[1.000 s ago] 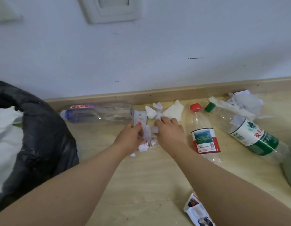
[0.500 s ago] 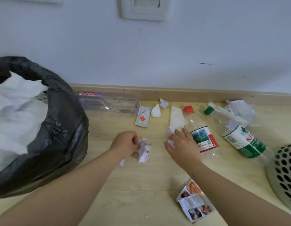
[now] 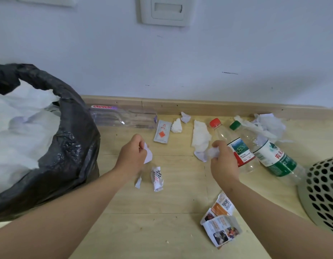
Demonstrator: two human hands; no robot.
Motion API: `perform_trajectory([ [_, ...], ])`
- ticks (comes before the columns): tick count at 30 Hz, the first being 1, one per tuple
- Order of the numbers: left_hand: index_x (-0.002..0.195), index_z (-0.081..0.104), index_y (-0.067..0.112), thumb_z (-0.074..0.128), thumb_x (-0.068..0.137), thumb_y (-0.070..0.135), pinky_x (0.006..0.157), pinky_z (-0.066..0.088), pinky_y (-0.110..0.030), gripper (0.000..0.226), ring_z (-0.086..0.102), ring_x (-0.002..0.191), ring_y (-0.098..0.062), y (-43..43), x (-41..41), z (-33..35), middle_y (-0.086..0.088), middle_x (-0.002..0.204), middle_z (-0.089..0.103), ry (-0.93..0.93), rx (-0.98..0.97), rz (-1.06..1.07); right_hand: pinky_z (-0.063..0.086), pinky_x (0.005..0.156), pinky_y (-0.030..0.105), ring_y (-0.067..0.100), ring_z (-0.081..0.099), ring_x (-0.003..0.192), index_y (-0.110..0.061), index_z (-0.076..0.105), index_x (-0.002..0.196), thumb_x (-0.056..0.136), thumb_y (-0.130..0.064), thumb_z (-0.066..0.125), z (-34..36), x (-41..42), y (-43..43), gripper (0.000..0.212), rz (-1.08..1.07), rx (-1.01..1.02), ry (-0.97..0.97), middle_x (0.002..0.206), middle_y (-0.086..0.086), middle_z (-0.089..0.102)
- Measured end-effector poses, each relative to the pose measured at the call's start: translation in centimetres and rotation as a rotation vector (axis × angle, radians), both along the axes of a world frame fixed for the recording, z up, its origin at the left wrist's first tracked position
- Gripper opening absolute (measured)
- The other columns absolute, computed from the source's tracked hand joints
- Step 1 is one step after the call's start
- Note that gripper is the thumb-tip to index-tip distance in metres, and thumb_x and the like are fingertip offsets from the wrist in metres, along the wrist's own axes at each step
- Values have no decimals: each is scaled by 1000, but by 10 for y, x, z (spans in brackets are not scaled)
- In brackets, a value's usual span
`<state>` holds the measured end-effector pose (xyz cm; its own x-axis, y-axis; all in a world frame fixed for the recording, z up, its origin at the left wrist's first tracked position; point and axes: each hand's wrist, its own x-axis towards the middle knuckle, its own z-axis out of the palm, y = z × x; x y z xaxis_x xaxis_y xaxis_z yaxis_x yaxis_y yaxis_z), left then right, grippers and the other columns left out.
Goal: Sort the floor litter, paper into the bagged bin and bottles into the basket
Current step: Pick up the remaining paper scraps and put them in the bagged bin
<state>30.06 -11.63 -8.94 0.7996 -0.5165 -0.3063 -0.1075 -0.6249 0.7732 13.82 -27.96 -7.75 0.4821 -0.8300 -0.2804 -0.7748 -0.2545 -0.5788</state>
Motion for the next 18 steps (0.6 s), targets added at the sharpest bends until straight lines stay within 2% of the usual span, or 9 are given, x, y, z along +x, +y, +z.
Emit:
perform_trajectory([
  [2,68,34,20,31,82,-10,56,31,-25,33,41,66,-13,2,0,0,7,71,50,-4,-6,32,36,61,28,25,45,84,-10,53,106,83,13,35,-3,1,1,37,52,-18,58,104,10,47],
  [4,73,38,18,31,85,-7,59,34,-27,29,44,69,-15,3,2,1,2,76,53,-39,16,50,33,55,27,24,44,83,-8,52,101,86,8,37,-6,5,4,26,83,-14,92,104,11,46],
  [6,80,41,14,31,87,-5,61,34,-29,22,44,70,-20,4,3,0,-3,77,50,-72,35,74,37,59,28,23,45,85,-9,48,104,89,-6,45,-9,9,9,16,70,-3,119,104,9,45],
  [9,83,40,14,34,91,2,63,33,-31,16,42,69,-23,1,2,-3,-1,71,45,-53,47,114,43,74,34,24,47,98,-8,42,114,88,-27,59,-15,12,14,37,-33,75,126,118,11,45],
  [11,92,40,12,43,93,17,62,34,-31,6,43,68,-23,-4,-1,-3,1,69,44,-3,99,109,45,82,38,28,48,107,-8,40,119,87,-34,61,-20,14,13,46,-89,145,143,123,12,45],
  [14,98,41,17,57,88,32,62,36,-30,24,47,67,-22,-11,-4,-1,6,68,44,-16,170,36,49,80,37,26,51,94,-17,42,104,91,-31,56,-26,17,11,24,-90,172,128,110,8,45],
  [17,93,46,21,53,87,16,59,36,-28,10,48,68,-22,-20,-6,1,9,67,46,-92,182,-19,45,68,30,24,52,86,-20,45,95,93,-25,50,-28,17,8,7,-69,170,123,106,7,47],
  [18,91,46,23,49,86,11,57,35,-28,13,48,67,-21,-25,-7,3,10,68,47,-115,193,-44,42,65,28,23,52,83,-19,46,91,92,-23,50,-29,16,6,5,-55,179,128,104,8,48],
])
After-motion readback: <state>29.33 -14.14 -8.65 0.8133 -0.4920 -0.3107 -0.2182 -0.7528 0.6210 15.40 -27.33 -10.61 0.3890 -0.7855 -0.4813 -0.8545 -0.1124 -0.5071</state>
